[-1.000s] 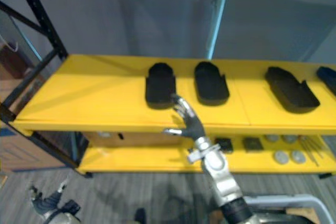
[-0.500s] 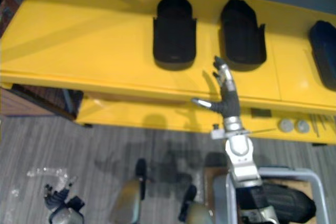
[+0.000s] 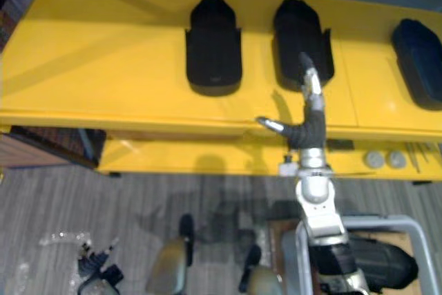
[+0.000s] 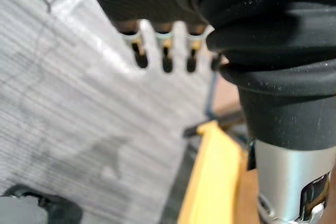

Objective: Walk over and take plastic housings, then place them on the shelf

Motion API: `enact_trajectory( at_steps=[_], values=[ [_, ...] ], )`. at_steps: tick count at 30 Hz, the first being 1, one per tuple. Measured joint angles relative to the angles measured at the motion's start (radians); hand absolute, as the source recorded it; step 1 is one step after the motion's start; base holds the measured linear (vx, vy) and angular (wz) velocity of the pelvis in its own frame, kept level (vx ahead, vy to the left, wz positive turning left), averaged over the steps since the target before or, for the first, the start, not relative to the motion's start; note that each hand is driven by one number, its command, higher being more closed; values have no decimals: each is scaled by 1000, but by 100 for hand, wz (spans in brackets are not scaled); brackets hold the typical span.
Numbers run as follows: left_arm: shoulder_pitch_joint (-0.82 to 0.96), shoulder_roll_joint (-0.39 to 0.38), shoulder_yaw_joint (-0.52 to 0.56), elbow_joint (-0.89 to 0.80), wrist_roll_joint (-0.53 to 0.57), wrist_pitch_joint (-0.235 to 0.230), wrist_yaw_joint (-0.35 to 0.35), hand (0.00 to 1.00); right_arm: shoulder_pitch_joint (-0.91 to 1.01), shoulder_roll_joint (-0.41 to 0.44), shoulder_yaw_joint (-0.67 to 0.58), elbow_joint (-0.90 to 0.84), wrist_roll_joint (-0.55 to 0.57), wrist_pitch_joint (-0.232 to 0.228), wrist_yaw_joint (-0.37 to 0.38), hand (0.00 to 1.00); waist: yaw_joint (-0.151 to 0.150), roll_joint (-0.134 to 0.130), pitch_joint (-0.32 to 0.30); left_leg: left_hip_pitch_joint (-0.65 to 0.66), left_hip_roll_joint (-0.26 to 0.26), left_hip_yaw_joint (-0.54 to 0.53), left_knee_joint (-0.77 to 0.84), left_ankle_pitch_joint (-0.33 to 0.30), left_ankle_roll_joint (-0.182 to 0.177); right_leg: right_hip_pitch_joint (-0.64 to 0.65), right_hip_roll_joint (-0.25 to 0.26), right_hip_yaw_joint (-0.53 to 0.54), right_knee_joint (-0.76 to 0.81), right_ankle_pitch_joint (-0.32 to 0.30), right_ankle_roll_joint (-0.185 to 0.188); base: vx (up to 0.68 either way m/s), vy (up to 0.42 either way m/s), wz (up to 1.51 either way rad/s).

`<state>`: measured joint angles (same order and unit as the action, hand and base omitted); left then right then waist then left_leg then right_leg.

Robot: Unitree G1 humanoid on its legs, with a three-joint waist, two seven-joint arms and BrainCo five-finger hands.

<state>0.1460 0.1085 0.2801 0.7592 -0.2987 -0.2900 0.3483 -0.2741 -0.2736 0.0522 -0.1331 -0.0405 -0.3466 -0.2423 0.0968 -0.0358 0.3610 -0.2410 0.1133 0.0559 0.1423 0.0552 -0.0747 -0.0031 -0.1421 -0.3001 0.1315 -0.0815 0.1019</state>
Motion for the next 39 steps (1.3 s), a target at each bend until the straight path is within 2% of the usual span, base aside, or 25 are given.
enact_trajectory(
  at_steps=[7, 14, 16, 21, 24, 28, 32, 39],
  values=[
    [0, -8, -68, -30, 6, -1, -4, 0, -162, 1, 0, 190, 30, 11, -15, 0, 4, 34, 19, 16, -14, -32, -75, 55, -8, -14, -8, -30, 29, -13, 7, 17, -8, 14],
    [2, -8, -77, -33, 5, 0, -21, 0, -252, 1, -1, 299, 69, 29, -17, 0, 14, 47, 26, 35, -28, -57, -88, 64, -10, 6, -18, -30, 56, -43, 10, 16, -2, 15],
    [2, -7, -99, -34, 5, 0, -31, 0, -273, 1, -1, 305, 88, 29, -6, 0, 15, 58, 31, 49, -29, -59, -110, 75, -10, 5, -22, -31, 72, -53, 13, -25, -6, 4],
    [2, -8, -104, -33, 4, 0, -48, 0, -284, 1, -1, 341, 88, 48, 19, 0, 13, 61, 33, 65, -28, -70, -145, 93, -9, 3, -21, -34, 81, -58, 11, -10, -5, 2],
    [2, -7, -105, -33, 4, 0, -50, 0, -287, 1, -1, 345, 106, 78, 43, 0, 9, 61, 33, 67, -28, -72, -151, 100, -13, 2, -25, -39, 87, -63, 12, -1, -11, 5],
    [2, -7, -107, -33, 4, 0, -51, 0, -293, 1, 0, 358, 106, 150, 60, 0, 8, 62, 33, 67, -28, -72, -152, 100, -13, 2, -32, -41, 89, -64, 12, 0, 0, 0],
    [2, -7, -109, -33, 3, 0, -51, 0, -298, 1, 16, 397, 107, 187, 86, 0, 7, 63, 34, 67, -28, -72, -152, 100, -13, 2, -32, -42, 90, -64, 12, 0, 0, 0],
    [2, -5, -138, -33, 1, 0, -51, 0, -333, -1, 49, 431, 110, 207, 149, 0, 5, 78, 42, 83, -31, -75, -175, 110, -9, -1, -41, -49, 120, -81, 15, -11, -12, 3]
  ],
)
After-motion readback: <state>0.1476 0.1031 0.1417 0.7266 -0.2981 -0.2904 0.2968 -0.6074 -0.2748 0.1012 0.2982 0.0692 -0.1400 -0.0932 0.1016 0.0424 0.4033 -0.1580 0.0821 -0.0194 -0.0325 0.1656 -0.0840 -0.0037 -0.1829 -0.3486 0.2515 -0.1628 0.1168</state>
